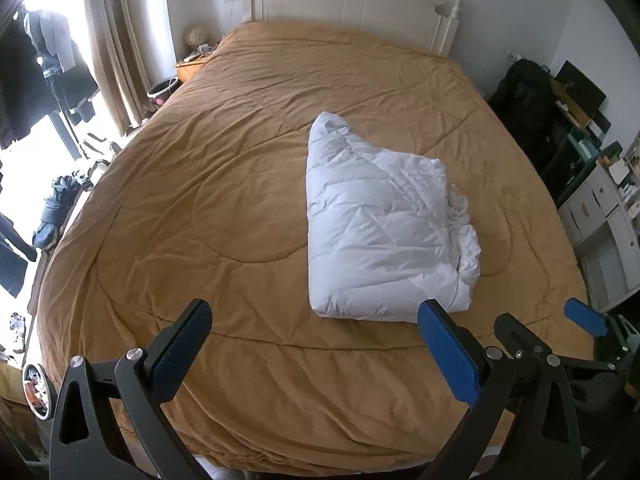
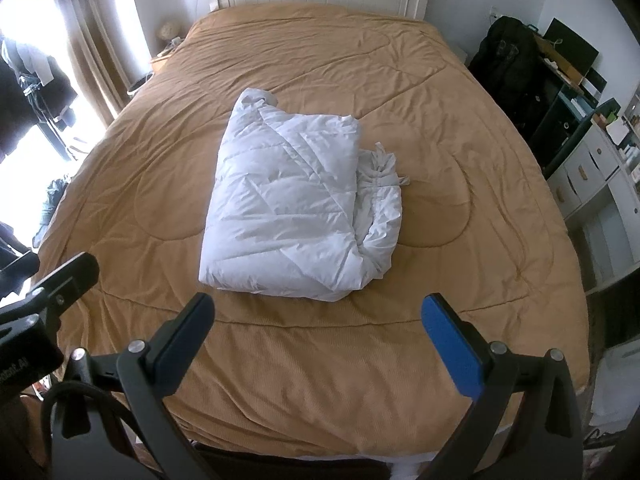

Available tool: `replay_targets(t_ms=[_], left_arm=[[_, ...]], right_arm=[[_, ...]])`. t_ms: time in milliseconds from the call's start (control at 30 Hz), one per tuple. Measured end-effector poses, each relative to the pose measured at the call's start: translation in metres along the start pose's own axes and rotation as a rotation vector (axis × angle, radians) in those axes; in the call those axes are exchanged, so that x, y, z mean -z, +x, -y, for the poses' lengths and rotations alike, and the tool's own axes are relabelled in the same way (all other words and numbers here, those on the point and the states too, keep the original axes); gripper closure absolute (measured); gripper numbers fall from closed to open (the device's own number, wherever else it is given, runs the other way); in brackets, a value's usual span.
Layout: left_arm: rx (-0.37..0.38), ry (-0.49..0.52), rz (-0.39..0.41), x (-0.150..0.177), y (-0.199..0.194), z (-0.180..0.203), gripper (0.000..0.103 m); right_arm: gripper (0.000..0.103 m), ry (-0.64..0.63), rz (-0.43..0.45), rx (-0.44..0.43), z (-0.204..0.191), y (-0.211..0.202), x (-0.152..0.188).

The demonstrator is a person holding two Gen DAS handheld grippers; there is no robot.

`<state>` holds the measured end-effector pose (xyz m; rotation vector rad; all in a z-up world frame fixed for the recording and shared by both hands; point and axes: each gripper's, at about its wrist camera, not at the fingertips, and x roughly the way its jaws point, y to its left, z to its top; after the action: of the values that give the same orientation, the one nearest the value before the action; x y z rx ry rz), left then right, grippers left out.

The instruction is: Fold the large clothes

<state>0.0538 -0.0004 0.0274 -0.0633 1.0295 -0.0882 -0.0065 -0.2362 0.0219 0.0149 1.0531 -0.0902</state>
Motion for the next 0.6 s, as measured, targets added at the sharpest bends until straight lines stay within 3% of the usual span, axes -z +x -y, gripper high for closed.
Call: replay_targets(t_ms=[600], left_arm=[[-0.002, 0.005, -0.018, 0.0011, 0.0003, -0.0008, 0.001]], right_arm=[[0.000, -0.006, -0.013, -0.002, 0.0036, 0.0026, 0.0028]])
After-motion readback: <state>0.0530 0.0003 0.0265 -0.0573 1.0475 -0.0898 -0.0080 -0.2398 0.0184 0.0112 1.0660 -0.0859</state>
